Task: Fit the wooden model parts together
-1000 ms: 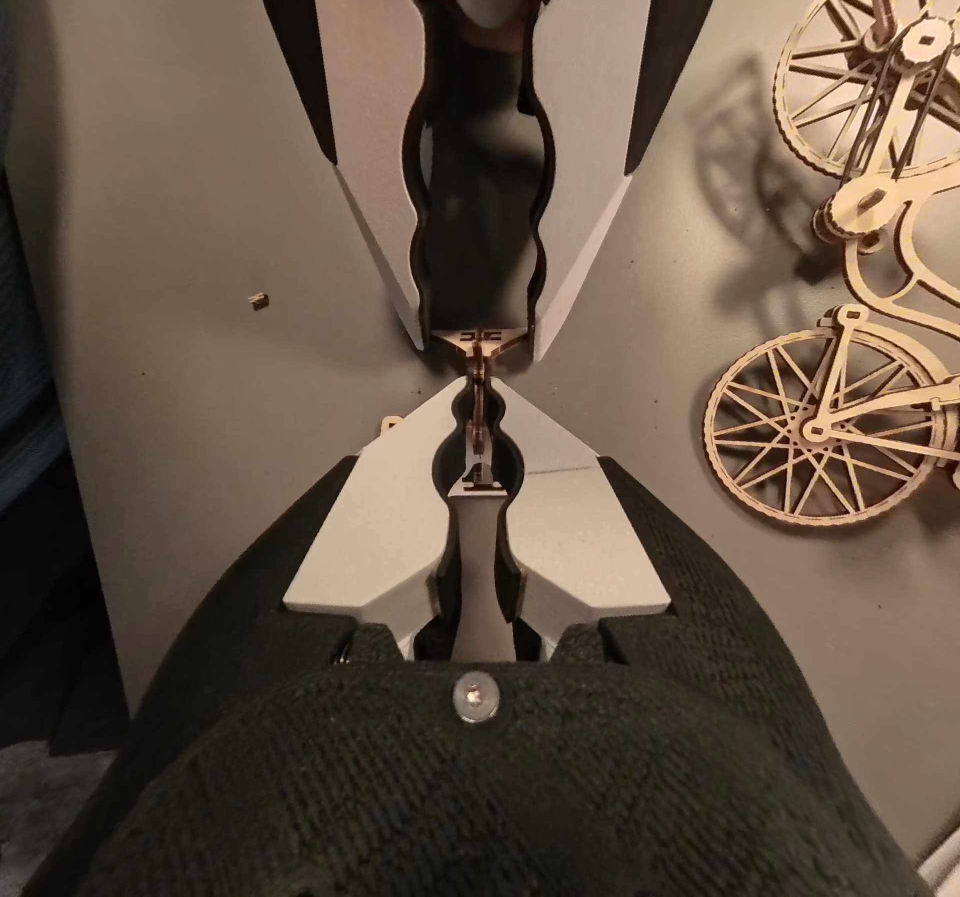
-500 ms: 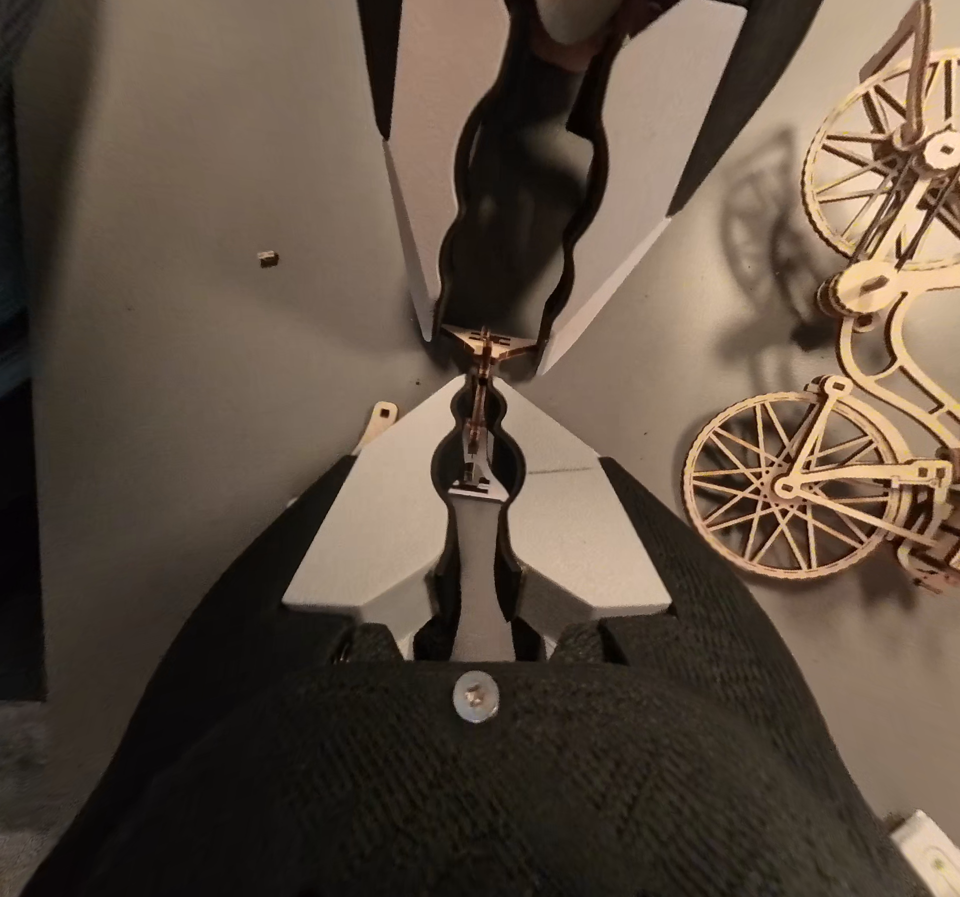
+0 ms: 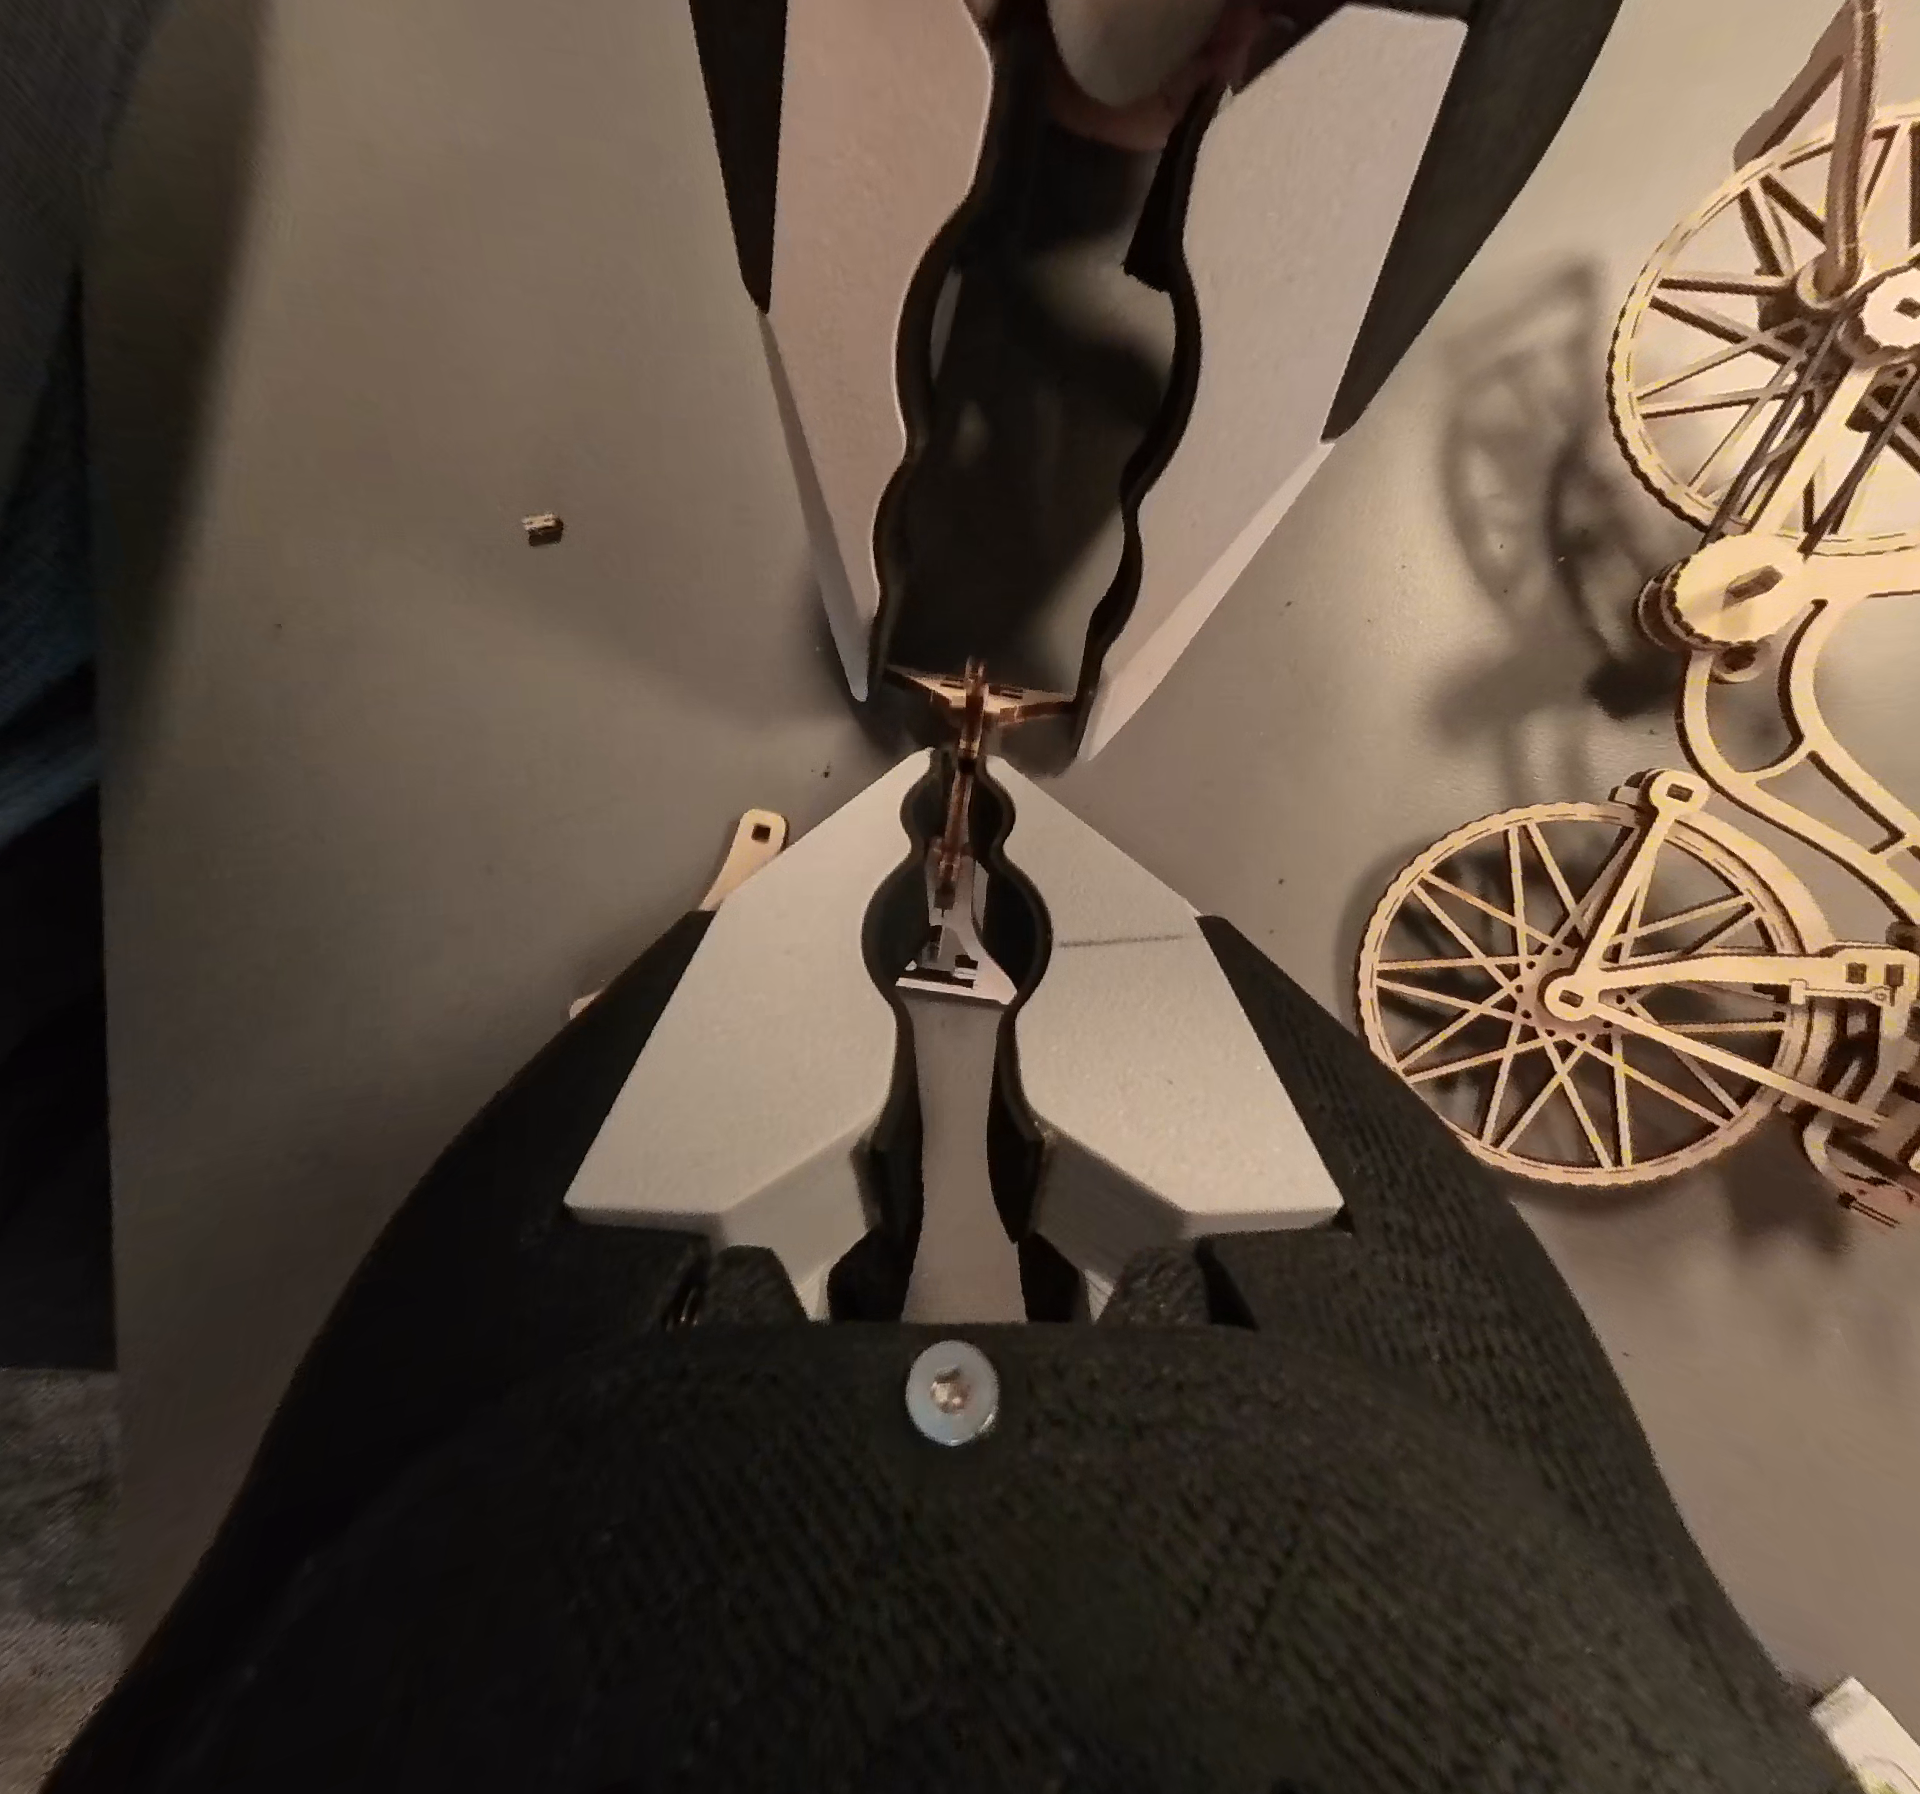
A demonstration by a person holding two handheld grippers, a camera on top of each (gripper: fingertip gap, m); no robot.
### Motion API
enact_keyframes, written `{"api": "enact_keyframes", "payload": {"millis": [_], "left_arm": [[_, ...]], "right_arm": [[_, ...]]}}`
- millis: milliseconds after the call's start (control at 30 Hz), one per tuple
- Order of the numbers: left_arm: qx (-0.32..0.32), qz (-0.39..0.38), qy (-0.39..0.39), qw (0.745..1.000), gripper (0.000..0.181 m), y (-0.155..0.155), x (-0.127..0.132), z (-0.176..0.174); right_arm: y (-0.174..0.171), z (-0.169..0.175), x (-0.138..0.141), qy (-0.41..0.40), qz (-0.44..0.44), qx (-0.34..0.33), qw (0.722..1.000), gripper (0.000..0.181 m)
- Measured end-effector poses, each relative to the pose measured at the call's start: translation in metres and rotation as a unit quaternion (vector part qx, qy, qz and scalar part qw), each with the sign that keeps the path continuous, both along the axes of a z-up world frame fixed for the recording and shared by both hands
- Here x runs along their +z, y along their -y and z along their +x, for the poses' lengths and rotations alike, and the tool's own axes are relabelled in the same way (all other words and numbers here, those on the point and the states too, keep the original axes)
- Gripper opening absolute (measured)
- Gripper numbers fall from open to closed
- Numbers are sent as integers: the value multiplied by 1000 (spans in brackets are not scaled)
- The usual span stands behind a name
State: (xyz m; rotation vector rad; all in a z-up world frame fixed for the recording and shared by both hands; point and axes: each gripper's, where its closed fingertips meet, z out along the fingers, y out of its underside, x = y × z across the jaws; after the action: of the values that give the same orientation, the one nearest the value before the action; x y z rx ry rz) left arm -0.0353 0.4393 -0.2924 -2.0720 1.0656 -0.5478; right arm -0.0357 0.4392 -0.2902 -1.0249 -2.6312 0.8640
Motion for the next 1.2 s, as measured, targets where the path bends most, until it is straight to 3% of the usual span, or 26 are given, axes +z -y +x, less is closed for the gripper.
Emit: {"api": "enact_keyframes", "payload": {"millis": [433,667,933,1200], "left_arm": [[2,-5,4,1000,39,0,0,0],[2,-3,3,1000,39,0,0,0],[3,3,-2,1000,39,0,0,-1],[47,24,-15,998,42,-5,1,-7]], "right_arm": [[-4,1,-2,-34,52,52,997,2],[-2,0,-1,-14,18,31,999,2],[-1,1,-1,-7,8,55,998,3],[-7,-7,-2,-12,2,27,1000,0]]}}
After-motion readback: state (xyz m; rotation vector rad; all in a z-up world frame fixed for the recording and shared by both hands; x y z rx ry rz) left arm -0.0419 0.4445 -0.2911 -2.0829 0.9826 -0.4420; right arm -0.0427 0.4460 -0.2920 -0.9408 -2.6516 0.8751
